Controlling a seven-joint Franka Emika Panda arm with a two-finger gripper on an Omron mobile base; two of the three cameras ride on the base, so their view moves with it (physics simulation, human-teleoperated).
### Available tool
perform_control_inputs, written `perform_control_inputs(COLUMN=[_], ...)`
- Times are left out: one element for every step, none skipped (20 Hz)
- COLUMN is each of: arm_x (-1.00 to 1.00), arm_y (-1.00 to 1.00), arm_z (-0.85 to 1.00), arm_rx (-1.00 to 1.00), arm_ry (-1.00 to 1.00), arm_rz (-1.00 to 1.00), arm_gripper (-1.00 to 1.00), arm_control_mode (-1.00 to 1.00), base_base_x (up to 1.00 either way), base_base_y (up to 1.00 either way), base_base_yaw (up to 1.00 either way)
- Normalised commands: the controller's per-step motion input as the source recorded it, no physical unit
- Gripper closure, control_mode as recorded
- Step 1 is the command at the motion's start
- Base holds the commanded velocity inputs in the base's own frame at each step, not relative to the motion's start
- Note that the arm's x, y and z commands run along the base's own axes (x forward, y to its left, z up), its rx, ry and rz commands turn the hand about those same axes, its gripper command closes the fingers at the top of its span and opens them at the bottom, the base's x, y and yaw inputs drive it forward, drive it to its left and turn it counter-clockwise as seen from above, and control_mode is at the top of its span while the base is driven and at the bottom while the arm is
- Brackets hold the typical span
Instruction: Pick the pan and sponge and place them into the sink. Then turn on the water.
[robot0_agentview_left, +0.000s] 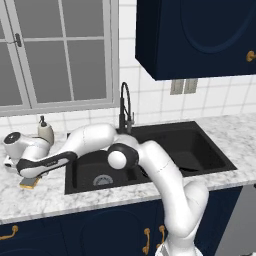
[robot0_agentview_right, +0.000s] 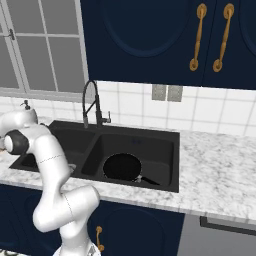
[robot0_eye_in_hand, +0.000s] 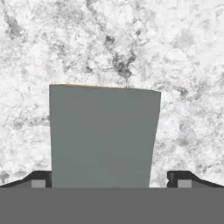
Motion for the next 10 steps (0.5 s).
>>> perform_control_inputs(arm_x=[0.0,-0.11,-0.2,-0.19,-0.19,-0.24,-0.39,-0.48,-0.43,-0.4], arm_y=[0.0,-0.09,-0.19,-0.18,-0.09,-0.07,-0.13,-0.15,-0.16,-0.15], arm_z=[-0.53,-0.64,-0.75,-0.83,-0.94,-0.99,-1.0,-1.0,-1.0,-1.0], arm_rx=[0.0,0.0,0.0,0.0,0.0,0.0,0.0,0.0,0.0,0.0], arm_ry=[0.0,0.0,0.0,0.0,0.0,0.0,0.0,0.0,0.0,0.0], arm_rz=[-0.13,-0.14,-0.15,-0.15,-0.15,-0.15,-0.16,-0.16,-0.16,-0.16], arm_gripper=[-1.0,-1.0,-1.0,-1.0,-1.0,-1.0,-1.0,-1.0,-1.0,-1.0], arm_control_mode=[-1.0,-1.0,-1.0,-1.0,-1.0,-1.0,-1.0,-1.0,-1.0,-1.0], base_base_x=[0.0,0.0,0.0,0.0,0.0,0.0,0.0,0.0,0.0,0.0], base_base_y=[0.0,0.0,0.0,0.0,0.0,0.0,0.0,0.0,0.0,0.0], base_base_yaw=[0.0,0.0,0.0,0.0,0.0,0.0,0.0,0.0,0.0,0.0])
